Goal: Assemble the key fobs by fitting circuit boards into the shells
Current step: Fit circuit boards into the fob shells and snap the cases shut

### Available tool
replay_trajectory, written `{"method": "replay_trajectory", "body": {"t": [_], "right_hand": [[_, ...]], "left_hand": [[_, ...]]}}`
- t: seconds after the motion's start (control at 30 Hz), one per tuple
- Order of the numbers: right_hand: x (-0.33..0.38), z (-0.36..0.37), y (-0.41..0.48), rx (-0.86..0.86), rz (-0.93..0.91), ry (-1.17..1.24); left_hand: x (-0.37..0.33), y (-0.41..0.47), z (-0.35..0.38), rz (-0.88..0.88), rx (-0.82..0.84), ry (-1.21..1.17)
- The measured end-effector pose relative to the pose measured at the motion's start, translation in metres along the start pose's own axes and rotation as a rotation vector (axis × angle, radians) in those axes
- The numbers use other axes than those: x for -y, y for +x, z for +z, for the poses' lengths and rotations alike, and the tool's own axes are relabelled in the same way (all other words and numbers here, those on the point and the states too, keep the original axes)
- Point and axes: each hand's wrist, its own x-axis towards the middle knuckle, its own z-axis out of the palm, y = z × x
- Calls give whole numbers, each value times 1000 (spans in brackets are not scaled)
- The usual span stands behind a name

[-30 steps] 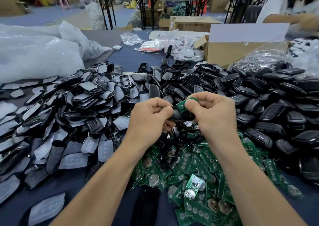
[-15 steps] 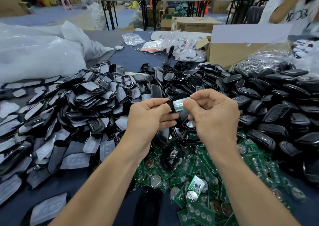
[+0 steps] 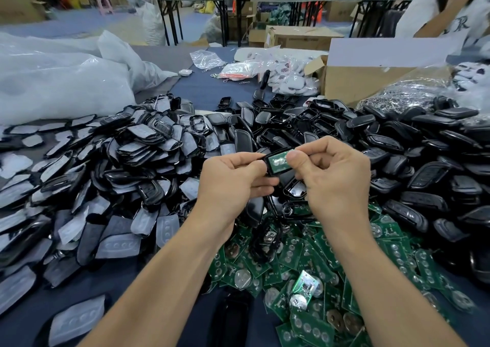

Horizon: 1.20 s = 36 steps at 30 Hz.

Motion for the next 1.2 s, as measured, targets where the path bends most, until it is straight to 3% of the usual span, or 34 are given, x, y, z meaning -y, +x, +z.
{"method": "replay_trajectory", "body": {"t": [0.97, 1.2], "right_hand": [[-5, 15, -7, -96, -58, -253], [-8, 10, -1, 174, 80, 33]], "left_hand": [[4, -1, -2, 77, -84, 63], [2, -2, -2, 85, -65, -16]]}}
